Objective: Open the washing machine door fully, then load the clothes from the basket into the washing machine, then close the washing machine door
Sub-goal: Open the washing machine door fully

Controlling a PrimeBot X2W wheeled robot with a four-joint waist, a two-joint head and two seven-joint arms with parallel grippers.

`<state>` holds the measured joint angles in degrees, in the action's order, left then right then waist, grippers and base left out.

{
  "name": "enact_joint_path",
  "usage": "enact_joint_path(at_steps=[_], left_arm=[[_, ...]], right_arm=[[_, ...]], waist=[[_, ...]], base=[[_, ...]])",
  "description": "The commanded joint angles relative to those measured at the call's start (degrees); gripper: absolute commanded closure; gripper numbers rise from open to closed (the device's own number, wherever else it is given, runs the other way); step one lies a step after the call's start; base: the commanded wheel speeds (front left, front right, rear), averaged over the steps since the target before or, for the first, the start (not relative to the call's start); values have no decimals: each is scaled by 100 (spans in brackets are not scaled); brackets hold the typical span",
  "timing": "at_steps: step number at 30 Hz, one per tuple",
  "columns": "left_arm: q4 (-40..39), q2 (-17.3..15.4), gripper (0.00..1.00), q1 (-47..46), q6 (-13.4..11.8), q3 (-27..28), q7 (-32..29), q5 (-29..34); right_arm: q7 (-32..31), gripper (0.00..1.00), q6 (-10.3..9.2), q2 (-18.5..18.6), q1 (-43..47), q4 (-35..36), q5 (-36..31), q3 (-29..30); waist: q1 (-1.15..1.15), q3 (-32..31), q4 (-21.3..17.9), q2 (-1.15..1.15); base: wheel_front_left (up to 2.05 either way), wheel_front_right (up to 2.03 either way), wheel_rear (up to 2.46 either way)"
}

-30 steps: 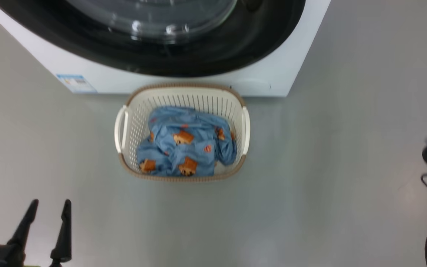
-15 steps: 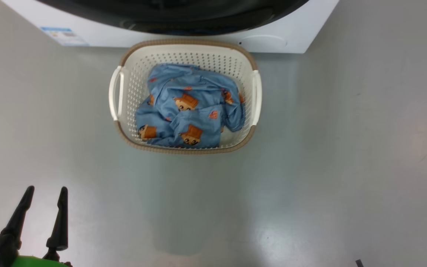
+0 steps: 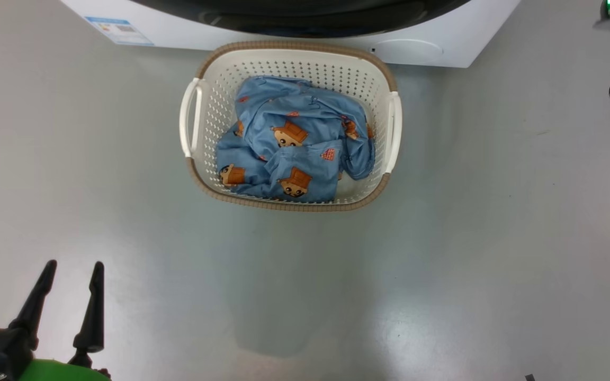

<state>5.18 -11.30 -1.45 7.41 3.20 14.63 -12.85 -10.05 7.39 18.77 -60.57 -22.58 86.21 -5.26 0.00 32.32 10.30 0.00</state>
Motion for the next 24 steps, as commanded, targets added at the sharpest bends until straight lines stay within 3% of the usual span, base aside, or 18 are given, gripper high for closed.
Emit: enact_joint_path(at_steps=[1, 24], left_arm=[[-53, -130, 0, -26, 8, 190, 37, -57], [40, -25, 0, 77, 8, 369, 37, -92]], right_arm=[[-55, 100, 10, -10, -123, 135, 11, -113], [-658, 100, 10, 37, -820, -289, 166, -743]], waist=[[0, 24, 36, 0], [0, 72, 179, 0]], base=[[0, 0, 0], [0, 0, 0]])
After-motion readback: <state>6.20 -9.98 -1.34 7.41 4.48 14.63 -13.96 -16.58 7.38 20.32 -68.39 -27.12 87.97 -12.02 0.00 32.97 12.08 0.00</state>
